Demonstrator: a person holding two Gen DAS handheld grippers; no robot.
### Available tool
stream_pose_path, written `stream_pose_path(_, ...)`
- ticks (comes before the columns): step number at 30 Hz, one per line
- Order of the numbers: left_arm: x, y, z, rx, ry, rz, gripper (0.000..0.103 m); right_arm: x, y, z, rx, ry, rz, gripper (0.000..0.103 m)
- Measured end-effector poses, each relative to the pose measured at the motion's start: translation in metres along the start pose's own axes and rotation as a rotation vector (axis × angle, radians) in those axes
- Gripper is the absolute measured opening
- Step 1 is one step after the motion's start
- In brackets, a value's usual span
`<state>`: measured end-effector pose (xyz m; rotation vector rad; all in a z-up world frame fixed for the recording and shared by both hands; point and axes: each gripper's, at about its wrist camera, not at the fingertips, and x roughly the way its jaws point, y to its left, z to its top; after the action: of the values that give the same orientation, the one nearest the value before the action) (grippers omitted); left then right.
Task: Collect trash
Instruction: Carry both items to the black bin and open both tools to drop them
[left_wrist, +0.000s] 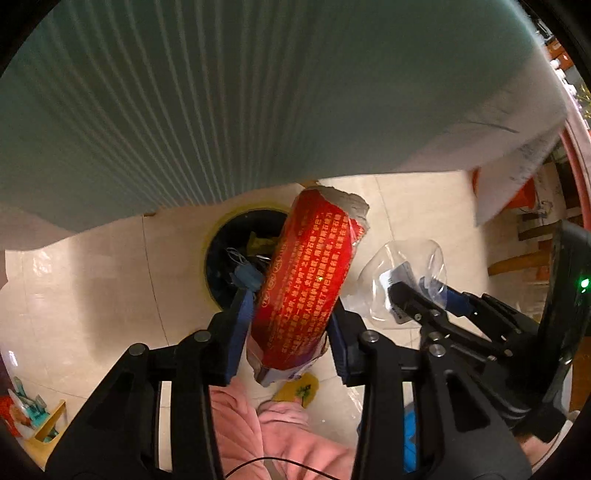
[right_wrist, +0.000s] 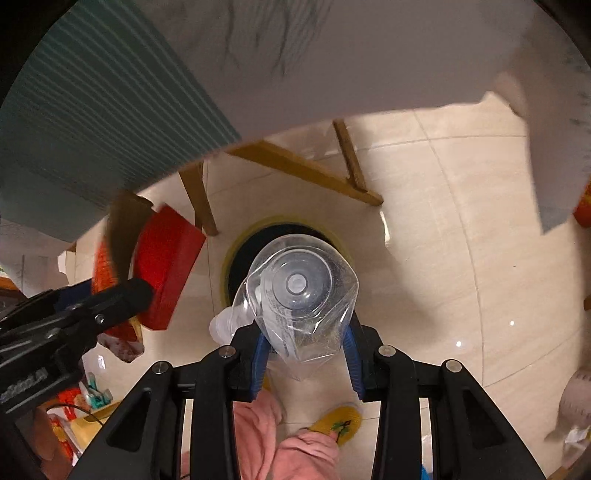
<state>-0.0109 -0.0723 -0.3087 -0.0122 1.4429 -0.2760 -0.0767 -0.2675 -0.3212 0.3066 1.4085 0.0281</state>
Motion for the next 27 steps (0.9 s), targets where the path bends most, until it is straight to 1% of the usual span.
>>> stream_pose_path(1,0.005,0.002,0.003,-0.007,0.003,0.002,0.044,0.006,0.000,0.000,0.002,0.005,0.002,0.040)
stream_pose_path(3,0.012,0.005,0.003,-0.021,0.008,0.019,0.059,0.015,0.005,0.005,-0.003,0.005,-0.003,0.046)
stream_pose_path(4,0.016,0.007,0.002,-0.021,0.006,0.025,0.065,0.019,0.006,0.005,-0.004,0.006,-0.003,0.053)
stream_pose_path(5,0.019,0.008,0.001,-0.017,0.004,0.036,0.067,0.020,0.010,0.008,-0.001,0.008,-0.002,0.058)
stream_pose_path(6,0.021,0.009,-0.001,-0.013,0.003,0.043,0.070,0.022,0.010,0.008,0.006,0.010,0.007,0.058)
stream_pose_path(8,0.026,0.012,-0.006,-0.007,0.006,0.051,0.072,0.030,0.019,0.011,0.017,0.010,0.015,0.058)
stream_pose_path(12,0.028,0.018,-0.013,-0.004,-0.001,0.073,0.076,0.030,0.026,0.011,0.011,0.006,0.007,0.058)
stream_pose_path(13,0.028,0.018,-0.009,-0.005,-0.003,0.075,0.076,0.034,0.029,0.014,0.007,0.005,0.005,0.058)
stream_pose_path(18,0.019,0.028,-0.015,-0.035,-0.008,0.076,0.076,0.027,0.033,0.015,0.004,-0.003,0.002,0.058)
stream_pose_path(22,0.008,0.041,-0.012,-0.064,-0.018,0.068,0.076,0.009,0.035,0.014,0.016,-0.022,0.012,0.058)
stream_pose_path(25,-0.010,0.053,-0.013,-0.069,-0.030,0.062,0.076,-0.014,0.040,0.013,0.018,-0.037,0.010,0.062)
stream_pose_path(27,-0.022,0.056,-0.015,-0.071,-0.042,0.060,0.076,-0.036,0.044,0.013,0.028,-0.063,0.018,0.062)
